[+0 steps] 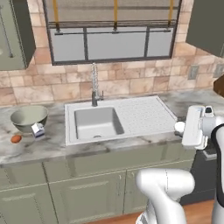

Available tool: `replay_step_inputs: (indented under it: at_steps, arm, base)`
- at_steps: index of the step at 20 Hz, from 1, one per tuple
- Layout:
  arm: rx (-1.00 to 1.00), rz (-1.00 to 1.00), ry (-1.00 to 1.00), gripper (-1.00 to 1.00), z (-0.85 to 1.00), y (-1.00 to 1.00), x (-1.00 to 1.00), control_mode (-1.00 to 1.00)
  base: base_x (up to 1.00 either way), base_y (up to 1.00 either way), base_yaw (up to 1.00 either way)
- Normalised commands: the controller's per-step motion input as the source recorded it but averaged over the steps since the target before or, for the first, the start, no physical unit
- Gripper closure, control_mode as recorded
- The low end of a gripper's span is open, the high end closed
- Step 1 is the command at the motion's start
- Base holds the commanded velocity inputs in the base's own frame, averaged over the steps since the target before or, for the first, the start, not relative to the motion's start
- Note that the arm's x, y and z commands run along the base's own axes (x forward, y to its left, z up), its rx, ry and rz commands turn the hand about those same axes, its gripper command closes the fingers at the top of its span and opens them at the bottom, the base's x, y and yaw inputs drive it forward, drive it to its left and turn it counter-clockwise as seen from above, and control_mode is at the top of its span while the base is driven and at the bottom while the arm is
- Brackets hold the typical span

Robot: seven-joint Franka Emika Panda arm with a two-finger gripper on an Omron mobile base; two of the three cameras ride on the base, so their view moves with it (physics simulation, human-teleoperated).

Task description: Gather the eggs and milk located in the vicinity of the sink area and place them right next to the bowl.

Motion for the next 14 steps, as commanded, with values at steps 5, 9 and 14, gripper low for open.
replay_step_inputs:
  at_steps: [5, 9, 14]
  arm:
    - [0.0, 0.0, 0.0, 1.0, 0.0, 0.0, 0.0, 1.0]
    - [0.0, 0.0, 0.0, 1.0, 0.0, 0.0, 0.0, 1.0]
    - [0.0, 0.0, 0.0, 1.0, 0.0, 0.0, 0.0, 1.0]
  base:
    - [0.0, 0.92, 0.0]
    - [0.0, 0.85, 0.0]
    - [0.0, 0.71, 0.0]
